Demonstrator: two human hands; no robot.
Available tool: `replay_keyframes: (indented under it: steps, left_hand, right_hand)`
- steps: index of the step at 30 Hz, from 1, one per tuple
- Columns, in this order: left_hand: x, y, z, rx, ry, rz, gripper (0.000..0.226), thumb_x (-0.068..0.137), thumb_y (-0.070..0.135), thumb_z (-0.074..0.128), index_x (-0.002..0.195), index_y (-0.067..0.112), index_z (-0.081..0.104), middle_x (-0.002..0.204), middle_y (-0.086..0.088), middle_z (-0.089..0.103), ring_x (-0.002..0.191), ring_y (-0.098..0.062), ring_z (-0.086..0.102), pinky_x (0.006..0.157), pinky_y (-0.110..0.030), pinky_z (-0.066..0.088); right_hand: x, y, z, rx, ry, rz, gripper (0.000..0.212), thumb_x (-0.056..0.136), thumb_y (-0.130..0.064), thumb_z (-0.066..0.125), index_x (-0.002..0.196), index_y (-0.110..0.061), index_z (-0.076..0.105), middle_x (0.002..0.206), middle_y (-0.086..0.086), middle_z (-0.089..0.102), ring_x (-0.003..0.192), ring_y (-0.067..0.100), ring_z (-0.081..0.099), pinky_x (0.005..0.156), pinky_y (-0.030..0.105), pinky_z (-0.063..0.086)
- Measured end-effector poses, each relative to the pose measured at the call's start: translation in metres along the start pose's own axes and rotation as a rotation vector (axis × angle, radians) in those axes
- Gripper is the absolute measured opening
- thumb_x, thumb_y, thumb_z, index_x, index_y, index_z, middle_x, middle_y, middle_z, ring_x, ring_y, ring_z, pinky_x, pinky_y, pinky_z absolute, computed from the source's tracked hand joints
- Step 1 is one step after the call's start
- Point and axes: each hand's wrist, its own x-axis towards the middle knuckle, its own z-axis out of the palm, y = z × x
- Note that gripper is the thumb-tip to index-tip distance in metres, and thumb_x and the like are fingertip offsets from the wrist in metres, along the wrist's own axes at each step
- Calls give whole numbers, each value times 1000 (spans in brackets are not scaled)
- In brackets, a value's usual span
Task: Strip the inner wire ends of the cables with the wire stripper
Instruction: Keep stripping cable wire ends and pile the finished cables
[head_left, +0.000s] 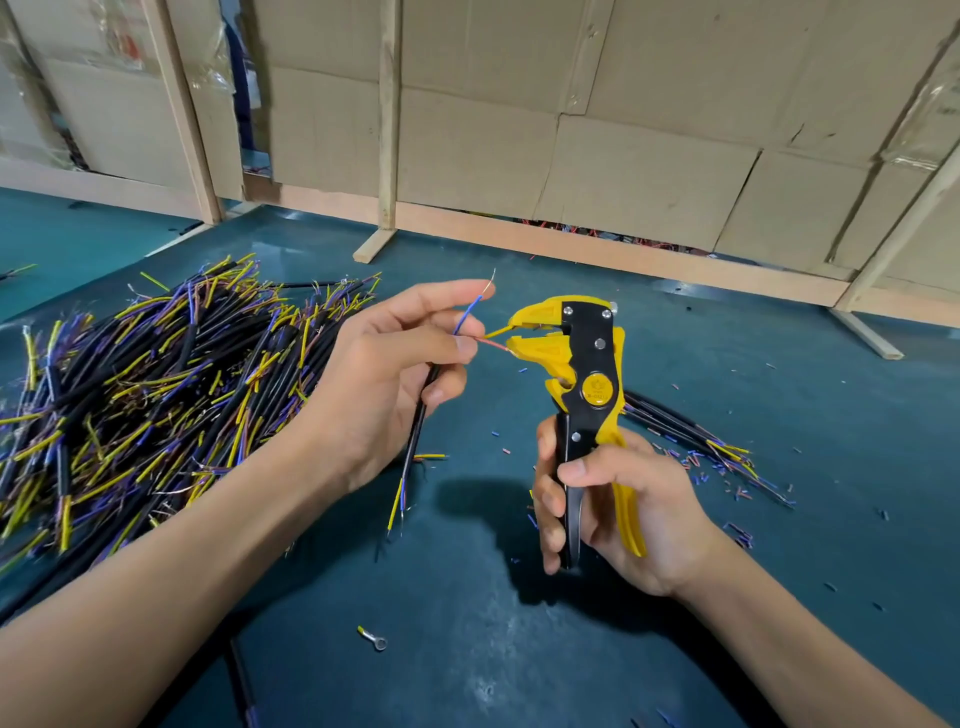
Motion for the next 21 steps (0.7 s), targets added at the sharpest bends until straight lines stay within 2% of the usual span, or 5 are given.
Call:
replay_keyframes:
  steps: [6, 10, 17, 21]
  left_hand:
    - [1, 0, 1, 47, 82, 97, 32, 76, -4, 61, 105, 6, 71, 74, 0, 64, 61, -15, 43, 47, -22, 29]
    - [0, 0, -1, 131, 96, 193, 33, 79, -3, 64, 111, 7, 68, 76, 2, 64, 62, -15, 41, 50, -22, 32]
    - [-5, -7, 4, 253, 77, 229, 29, 82, 2, 68, 108, 15, 70, 78, 6, 66, 59, -8, 47, 52, -17, 38]
    - [-6, -11, 6, 199, 99, 222, 28, 85, 4, 69, 109, 16, 70, 81, 4, 66, 64, -10, 48, 52, -20, 38]
  right_hand:
    - [-1, 1, 2, -30, -7, -21, 21, 68, -13, 65, 88, -8, 64, 64, 17, 51, 49, 29, 54, 51, 40, 52]
    - [-1, 1, 2, -48, -12, -31, 21, 69, -12, 65, 89, -8, 63, 64, 17, 51, 49, 29, 54, 52, 41, 53]
    - [-2, 1, 3, -75, -4, -32, 21, 68, -13, 65, 89, -8, 64, 65, 18, 52, 50, 30, 54, 52, 40, 52]
    - [-2, 3, 3, -71, -6, -37, 23, 69, -11, 66, 92, -8, 64, 68, 19, 55, 53, 32, 56, 57, 46, 54]
